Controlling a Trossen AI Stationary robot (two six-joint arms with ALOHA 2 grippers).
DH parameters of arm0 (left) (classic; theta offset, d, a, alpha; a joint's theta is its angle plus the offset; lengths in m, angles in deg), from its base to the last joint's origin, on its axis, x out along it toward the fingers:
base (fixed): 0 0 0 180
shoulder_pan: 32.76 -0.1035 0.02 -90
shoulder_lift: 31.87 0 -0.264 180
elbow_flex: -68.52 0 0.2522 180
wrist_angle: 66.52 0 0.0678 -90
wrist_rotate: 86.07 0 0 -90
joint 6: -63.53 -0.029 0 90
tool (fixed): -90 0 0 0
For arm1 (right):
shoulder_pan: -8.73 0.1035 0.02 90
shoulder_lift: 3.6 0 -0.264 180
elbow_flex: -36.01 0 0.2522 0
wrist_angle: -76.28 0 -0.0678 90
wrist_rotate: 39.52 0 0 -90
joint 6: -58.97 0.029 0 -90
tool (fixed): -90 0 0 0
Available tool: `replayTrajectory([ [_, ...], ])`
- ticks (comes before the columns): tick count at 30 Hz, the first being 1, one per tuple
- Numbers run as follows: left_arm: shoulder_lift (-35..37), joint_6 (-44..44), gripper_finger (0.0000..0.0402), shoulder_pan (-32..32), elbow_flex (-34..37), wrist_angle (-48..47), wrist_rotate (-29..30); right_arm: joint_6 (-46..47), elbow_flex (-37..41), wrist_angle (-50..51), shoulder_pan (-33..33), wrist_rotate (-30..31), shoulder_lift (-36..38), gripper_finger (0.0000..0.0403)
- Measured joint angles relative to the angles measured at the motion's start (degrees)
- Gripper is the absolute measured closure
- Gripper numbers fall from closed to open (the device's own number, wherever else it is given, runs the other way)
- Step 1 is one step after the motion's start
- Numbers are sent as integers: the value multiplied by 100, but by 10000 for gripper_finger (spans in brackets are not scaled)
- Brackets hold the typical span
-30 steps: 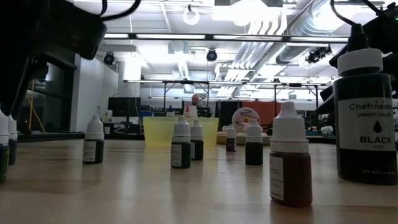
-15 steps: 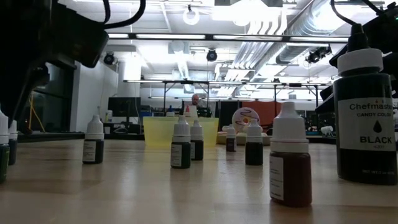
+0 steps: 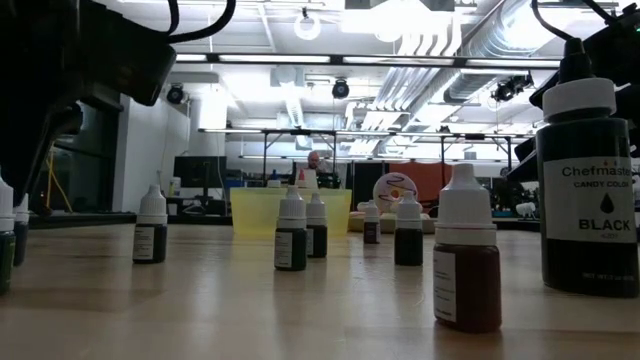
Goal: Pick & Place food coloring
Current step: Put the small red food coloring bottle into the bin
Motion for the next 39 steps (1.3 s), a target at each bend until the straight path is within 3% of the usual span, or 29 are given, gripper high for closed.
replayTrajectory([
  [8,-9,-183,369,-2,-123,-136,-18,0,0,0,0,0,0,402],
  [14,-11,-685,371,-144,-952,-1113,95,0,0,-1,0,0,0,402],
  [27,-5,-1973,373,-786,-3248,-3513,1512,0,1,-2,0,0,-2,402],
  [31,-1,-2417,372,-1191,-3475,-3788,2069,0,2,-2,0,0,-2,402],
  [39,0,-3611,367,-2154,-3475,-3507,2557,0,0,-2,0,0,-2,402],
])
